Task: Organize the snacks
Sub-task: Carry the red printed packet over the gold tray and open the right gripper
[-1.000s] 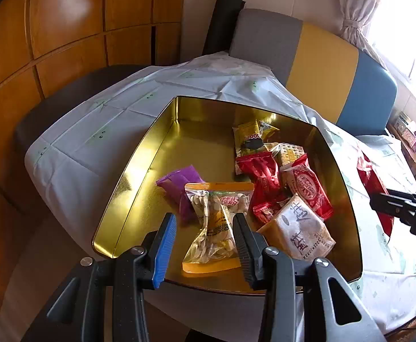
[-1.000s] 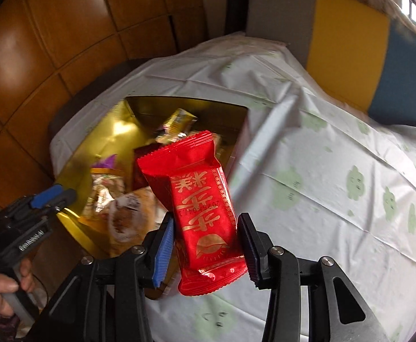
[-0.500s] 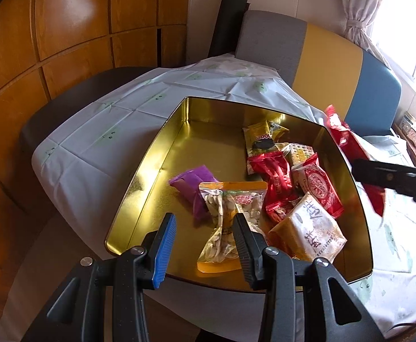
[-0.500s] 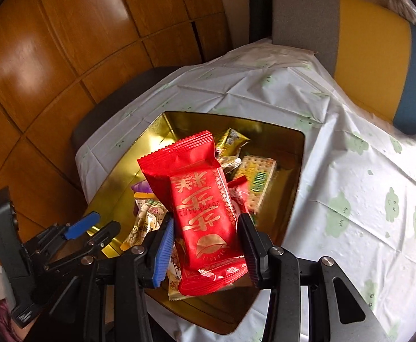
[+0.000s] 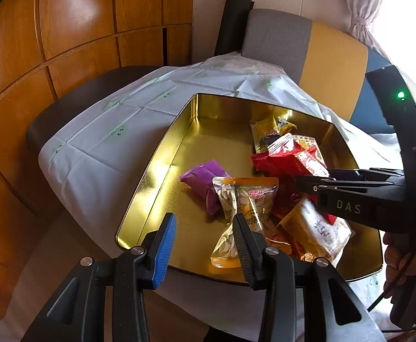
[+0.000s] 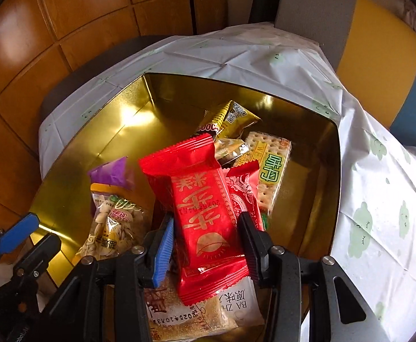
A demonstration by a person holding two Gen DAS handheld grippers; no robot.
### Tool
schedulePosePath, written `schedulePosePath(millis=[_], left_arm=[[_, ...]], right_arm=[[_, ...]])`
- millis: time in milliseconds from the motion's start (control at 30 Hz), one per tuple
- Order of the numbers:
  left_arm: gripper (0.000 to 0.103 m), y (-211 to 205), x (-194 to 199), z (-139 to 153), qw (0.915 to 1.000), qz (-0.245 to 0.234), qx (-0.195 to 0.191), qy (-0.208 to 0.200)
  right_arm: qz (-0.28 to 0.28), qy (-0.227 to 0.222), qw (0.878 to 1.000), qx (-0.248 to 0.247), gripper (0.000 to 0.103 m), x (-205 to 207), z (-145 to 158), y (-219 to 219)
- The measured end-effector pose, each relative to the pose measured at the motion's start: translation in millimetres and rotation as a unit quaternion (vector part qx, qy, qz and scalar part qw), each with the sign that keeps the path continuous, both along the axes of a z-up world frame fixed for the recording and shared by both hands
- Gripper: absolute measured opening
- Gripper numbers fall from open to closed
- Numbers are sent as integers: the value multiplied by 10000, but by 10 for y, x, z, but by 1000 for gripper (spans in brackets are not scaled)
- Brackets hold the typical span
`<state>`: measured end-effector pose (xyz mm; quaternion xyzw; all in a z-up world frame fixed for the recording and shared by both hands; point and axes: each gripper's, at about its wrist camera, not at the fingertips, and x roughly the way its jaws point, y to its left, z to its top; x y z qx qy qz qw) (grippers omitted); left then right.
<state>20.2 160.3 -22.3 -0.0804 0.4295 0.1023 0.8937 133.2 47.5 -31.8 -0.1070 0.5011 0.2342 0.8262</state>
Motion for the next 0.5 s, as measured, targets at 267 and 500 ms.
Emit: schedulePosePath(millis=[267, 500], left_arm=[[42, -45, -39, 51, 9999, 39, 66, -114], [42, -42, -96, 136, 9994, 192, 157, -255]], right_arm=[[-19, -100, 9997, 206, 68, -117, 62, -56], [-367, -527, 9963, 578, 79, -344, 280, -317]])
